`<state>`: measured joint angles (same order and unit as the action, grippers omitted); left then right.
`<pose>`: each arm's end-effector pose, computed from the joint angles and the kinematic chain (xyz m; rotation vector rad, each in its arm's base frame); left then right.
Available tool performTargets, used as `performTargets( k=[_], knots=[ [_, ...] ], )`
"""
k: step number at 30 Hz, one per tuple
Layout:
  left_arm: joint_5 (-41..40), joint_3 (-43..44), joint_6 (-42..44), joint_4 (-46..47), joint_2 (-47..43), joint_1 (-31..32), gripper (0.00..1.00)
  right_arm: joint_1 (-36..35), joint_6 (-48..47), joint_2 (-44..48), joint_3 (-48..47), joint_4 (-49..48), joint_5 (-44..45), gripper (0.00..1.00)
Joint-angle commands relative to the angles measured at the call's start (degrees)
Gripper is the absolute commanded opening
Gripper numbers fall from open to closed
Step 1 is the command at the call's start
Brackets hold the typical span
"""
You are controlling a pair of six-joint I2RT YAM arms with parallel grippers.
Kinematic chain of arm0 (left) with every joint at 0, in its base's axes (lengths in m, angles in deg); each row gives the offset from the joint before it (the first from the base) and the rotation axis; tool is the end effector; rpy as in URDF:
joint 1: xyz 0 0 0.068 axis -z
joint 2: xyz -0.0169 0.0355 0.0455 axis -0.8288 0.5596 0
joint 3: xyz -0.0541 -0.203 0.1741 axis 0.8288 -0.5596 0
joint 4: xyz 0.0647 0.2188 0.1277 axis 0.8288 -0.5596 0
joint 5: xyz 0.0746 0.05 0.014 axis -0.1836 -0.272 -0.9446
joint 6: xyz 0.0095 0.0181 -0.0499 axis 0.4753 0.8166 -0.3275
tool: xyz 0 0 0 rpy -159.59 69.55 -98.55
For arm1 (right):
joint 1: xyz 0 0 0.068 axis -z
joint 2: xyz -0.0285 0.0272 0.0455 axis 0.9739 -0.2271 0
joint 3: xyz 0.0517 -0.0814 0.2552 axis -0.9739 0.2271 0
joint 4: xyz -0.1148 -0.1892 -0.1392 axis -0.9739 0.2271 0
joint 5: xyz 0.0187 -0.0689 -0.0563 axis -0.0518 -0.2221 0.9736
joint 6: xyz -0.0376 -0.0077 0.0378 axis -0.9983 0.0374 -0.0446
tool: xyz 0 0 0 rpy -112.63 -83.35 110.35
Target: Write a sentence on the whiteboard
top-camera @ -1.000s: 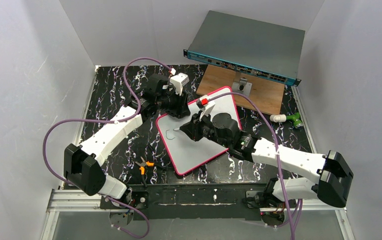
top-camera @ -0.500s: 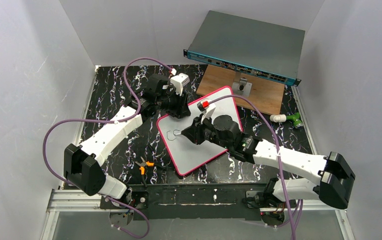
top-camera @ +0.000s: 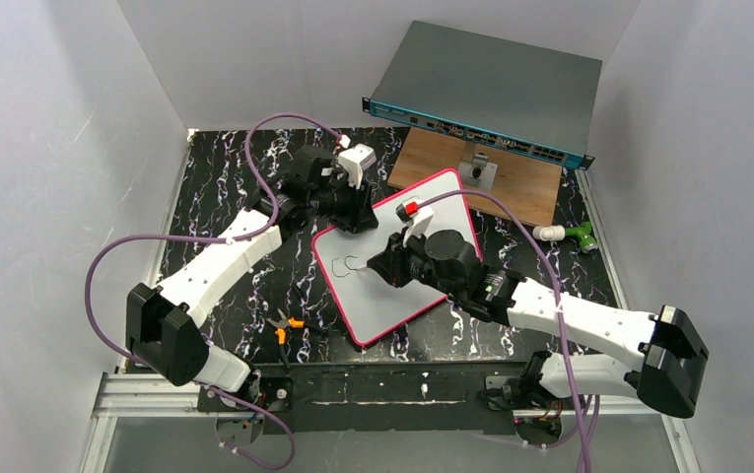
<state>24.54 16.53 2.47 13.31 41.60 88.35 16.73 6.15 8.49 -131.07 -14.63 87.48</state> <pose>0.2722 -0.1876 0.3439 0.7091 2.0514 -0.7805 0.1403 0.2336 0.3016 -0.4549 1.8314 0.9166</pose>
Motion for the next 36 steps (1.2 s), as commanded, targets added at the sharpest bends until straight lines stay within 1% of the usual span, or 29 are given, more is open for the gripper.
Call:
performTargets(
  k=[1,7,21,36],
  knots=[
    [-1.6,2.7,0.0,1.6,-2.2,-0.1,0.0,0.4,-3.1,0.5,-0.6,2.2,7.0,0.01],
    [-1.4,2.2,0.3,1.4,-2.5,-0.1,0.0,0.5,-5.1,0.7,-1.2,0.4,8.7,0.01],
    [-0.7,1.9,0.7,0.9,-2.8,-0.1,0.0,1.1,-6.8,-2.7,-6.3,-1.7,8.0,0.01],
    [-0.5,2.2,1.0,1.0,-2.4,-0.1,0.0,1.1,-7.5,-3.6,-8.1,-6.7,5.9,0.01]
  ],
)
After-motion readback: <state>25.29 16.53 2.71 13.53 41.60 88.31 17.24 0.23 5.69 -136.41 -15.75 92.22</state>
